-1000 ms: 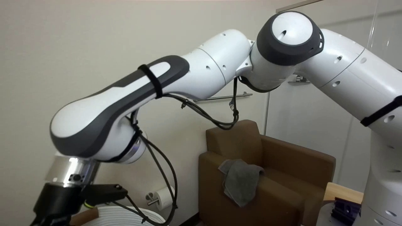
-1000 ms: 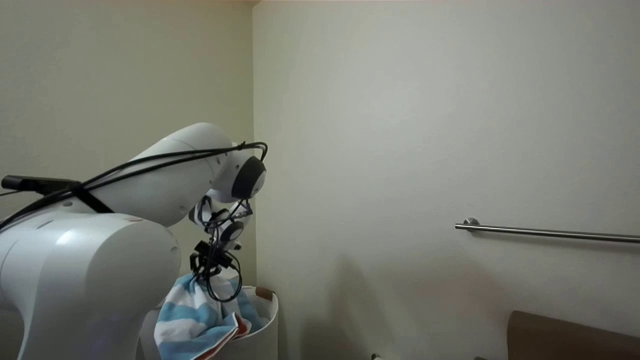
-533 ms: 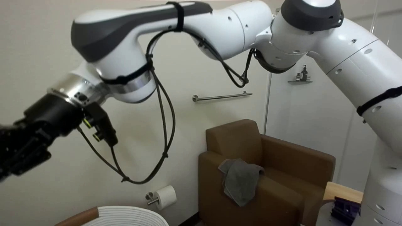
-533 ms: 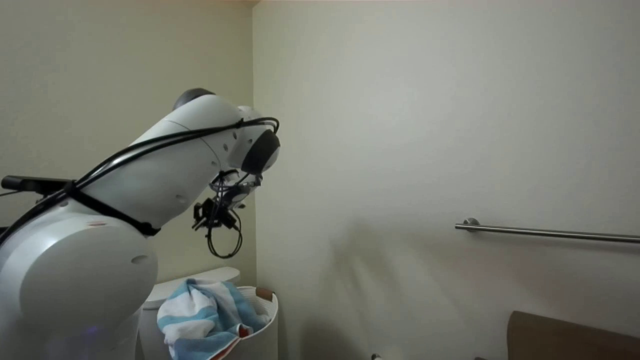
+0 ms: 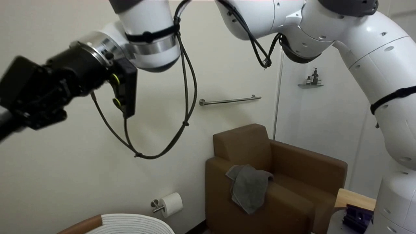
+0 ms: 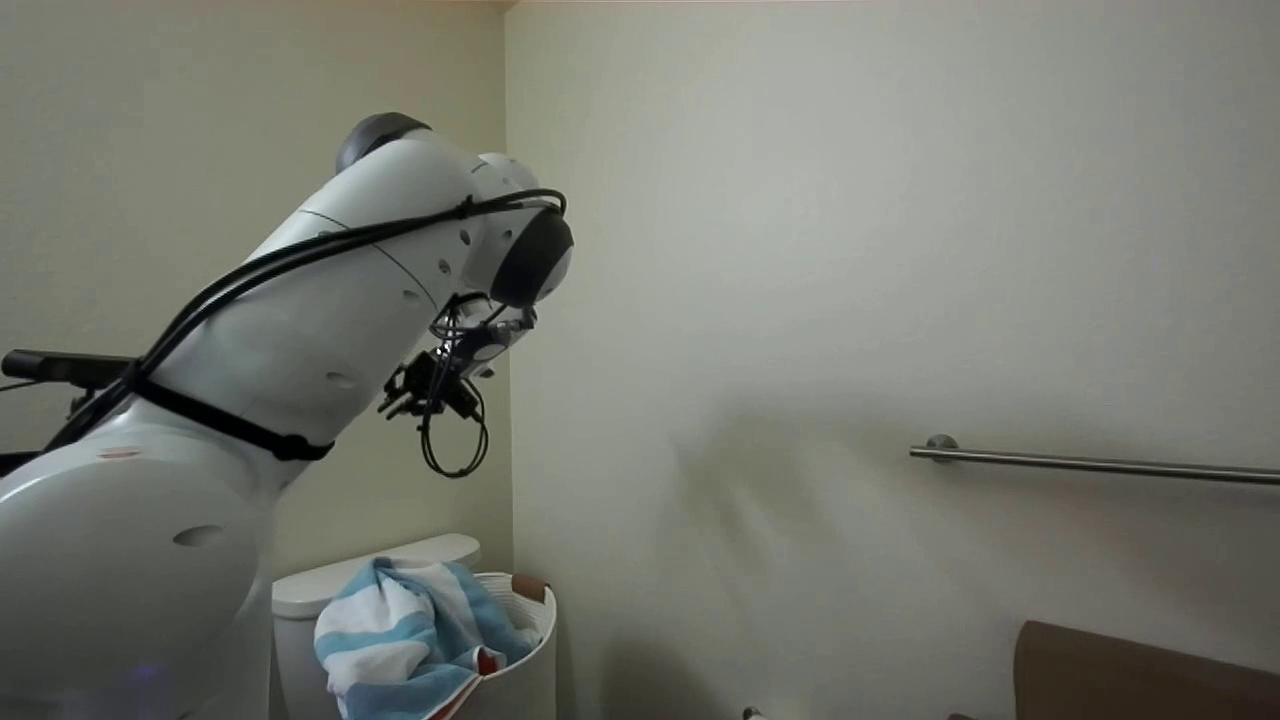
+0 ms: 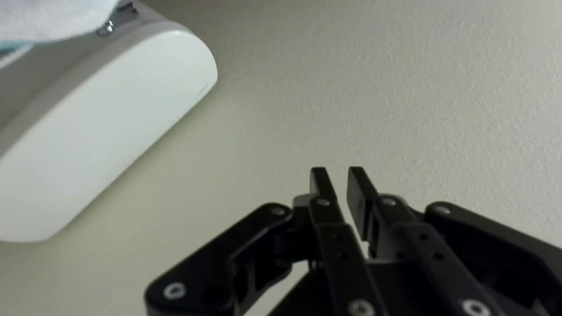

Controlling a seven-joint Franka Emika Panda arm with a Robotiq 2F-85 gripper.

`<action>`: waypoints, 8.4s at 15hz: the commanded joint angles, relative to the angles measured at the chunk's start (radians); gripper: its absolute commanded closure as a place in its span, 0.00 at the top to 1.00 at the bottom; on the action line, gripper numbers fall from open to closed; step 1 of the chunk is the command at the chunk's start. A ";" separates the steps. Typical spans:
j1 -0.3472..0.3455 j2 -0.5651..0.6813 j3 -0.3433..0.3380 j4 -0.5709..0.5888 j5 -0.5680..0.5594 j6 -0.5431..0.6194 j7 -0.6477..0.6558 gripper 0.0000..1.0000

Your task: Pick up the towel from the bag and put it on the sofa

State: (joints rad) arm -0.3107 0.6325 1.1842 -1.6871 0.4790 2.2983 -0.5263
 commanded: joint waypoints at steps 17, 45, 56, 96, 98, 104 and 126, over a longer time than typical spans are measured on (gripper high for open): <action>0.493 0.138 -0.619 0.051 0.028 -0.038 0.158 1.00; 1.035 0.336 -0.998 0.423 -0.488 -0.159 0.478 1.00; 0.946 0.326 -0.908 0.327 -0.340 -0.075 0.385 0.40; 0.019 -0.374 -0.475 -0.260 0.527 -0.137 -0.320 0.14; 0.018 -0.374 -0.475 -0.260 0.527 -0.137 -0.320 0.14; 0.171 -0.453 -0.712 -0.264 0.490 -0.020 -0.251 0.09; 0.144 -0.956 -1.459 -0.139 -0.061 0.036 -0.111 0.09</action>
State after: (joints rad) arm -0.1368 -0.2832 -0.2131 -1.8432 0.4879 2.3147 -0.6970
